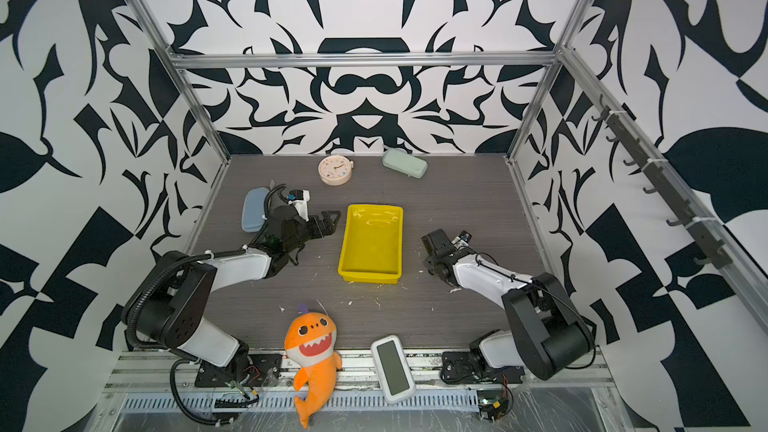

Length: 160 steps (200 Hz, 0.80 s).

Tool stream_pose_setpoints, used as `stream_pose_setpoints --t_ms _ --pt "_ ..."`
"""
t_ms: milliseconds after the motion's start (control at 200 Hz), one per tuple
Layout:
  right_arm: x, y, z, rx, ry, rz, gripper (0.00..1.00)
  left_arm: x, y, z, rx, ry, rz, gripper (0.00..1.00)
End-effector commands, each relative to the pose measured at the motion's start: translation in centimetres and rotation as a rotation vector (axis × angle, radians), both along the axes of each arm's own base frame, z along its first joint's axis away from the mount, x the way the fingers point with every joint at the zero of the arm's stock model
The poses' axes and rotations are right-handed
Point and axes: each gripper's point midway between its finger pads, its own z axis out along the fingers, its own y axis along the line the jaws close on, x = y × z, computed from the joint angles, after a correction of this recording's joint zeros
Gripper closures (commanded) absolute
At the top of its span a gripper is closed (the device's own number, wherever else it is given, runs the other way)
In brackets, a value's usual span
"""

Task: Put the screwdriver in the bin
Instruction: 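Close the right gripper on the screwdriver handle and lift it, then carry the screwdriver with the right gripper over the yellow bin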

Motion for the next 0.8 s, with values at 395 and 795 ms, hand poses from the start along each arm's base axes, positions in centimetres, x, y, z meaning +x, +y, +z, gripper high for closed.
stream_pose_setpoints --t_ms 395,795 --pt "-0.4 -0.6 0.0 -0.098 0.120 0.018 0.97 0.0 -1.0 2.1 -0.042 -0.038 -0.046 0.00" --pt "3.6 6.0 12.5 -0.196 -0.221 0.158 1.00 0.2 -1.1 1.9 -0.047 -0.034 -0.042 0.01"
